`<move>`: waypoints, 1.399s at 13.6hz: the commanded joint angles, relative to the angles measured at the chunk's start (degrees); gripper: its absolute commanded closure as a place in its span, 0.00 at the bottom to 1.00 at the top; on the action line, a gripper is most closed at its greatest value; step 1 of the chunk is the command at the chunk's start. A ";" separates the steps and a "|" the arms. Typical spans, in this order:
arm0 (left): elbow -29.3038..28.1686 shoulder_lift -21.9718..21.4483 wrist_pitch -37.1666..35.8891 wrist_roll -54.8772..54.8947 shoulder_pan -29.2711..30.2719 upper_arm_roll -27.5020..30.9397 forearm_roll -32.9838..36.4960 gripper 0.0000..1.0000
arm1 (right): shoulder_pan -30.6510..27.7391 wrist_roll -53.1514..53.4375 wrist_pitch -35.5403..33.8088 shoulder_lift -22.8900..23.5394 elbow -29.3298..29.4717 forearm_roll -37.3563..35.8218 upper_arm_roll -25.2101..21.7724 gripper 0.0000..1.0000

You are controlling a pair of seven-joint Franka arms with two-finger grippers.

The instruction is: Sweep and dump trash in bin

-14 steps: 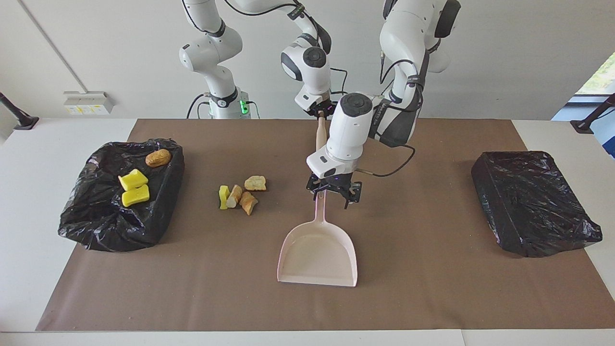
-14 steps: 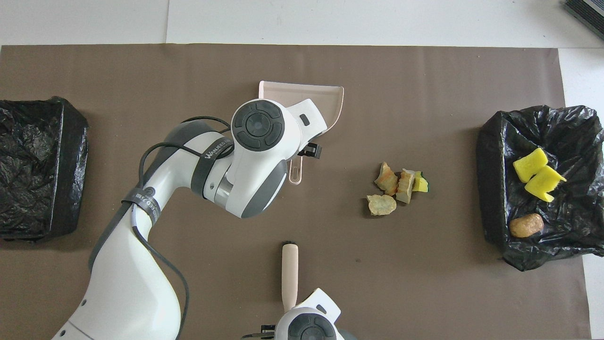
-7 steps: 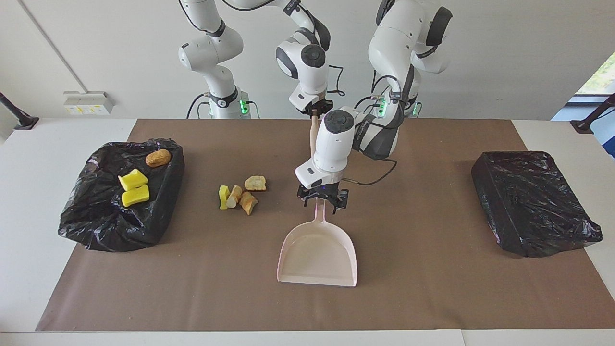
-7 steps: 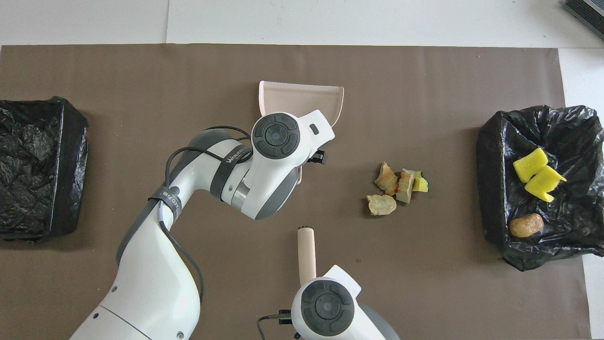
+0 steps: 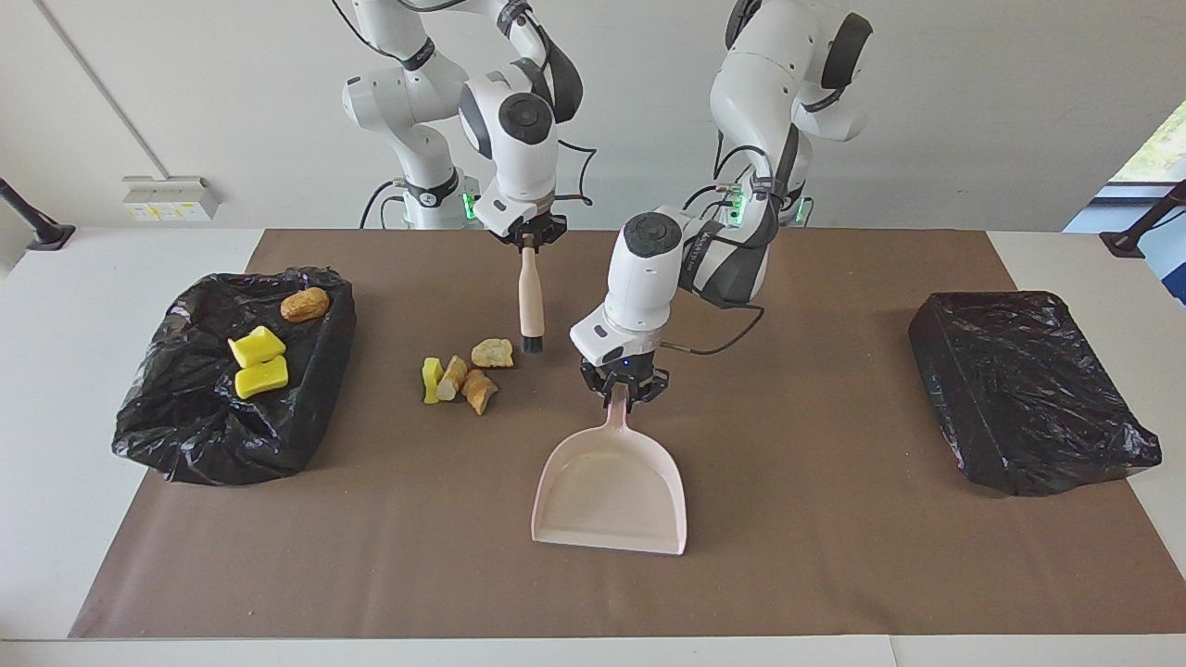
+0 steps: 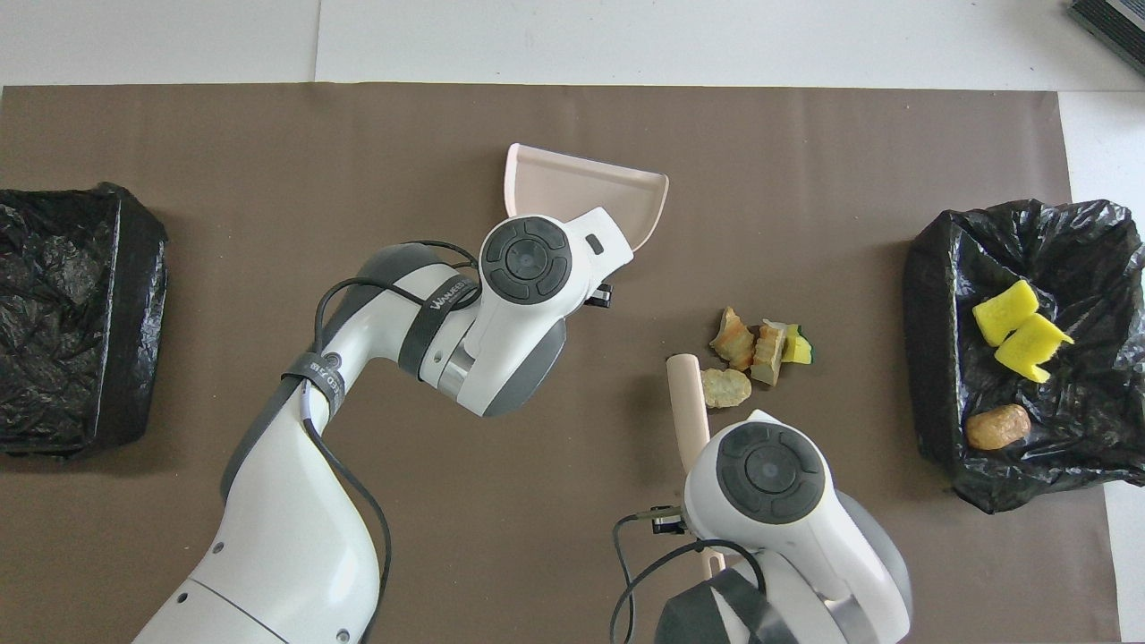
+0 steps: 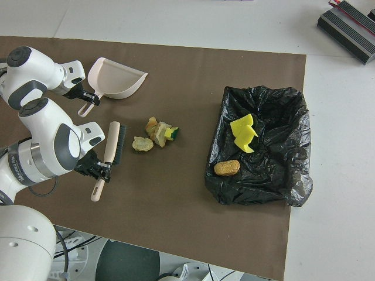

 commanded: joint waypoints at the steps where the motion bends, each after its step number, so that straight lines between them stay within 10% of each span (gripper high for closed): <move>1: -0.88 -1.31 0.65 -0.47 -0.17 0.73 5.80 0.92 | -5.32 -5.99 -1.14 0.13 0.53 -5.16 0.66 1.00; 12: -6.76 -11.24 -17.45 58.21 8.09 0.46 2.13 1.00 | -20.79 -16.44 -4.32 1.81 2.90 -24.33 0.75 1.00; 19: -25.13 -20.12 -4.53 65.37 3.53 0.55 2.39 1.00 | -19.93 -10.15 -0.10 8.65 2.28 -16.17 1.27 1.00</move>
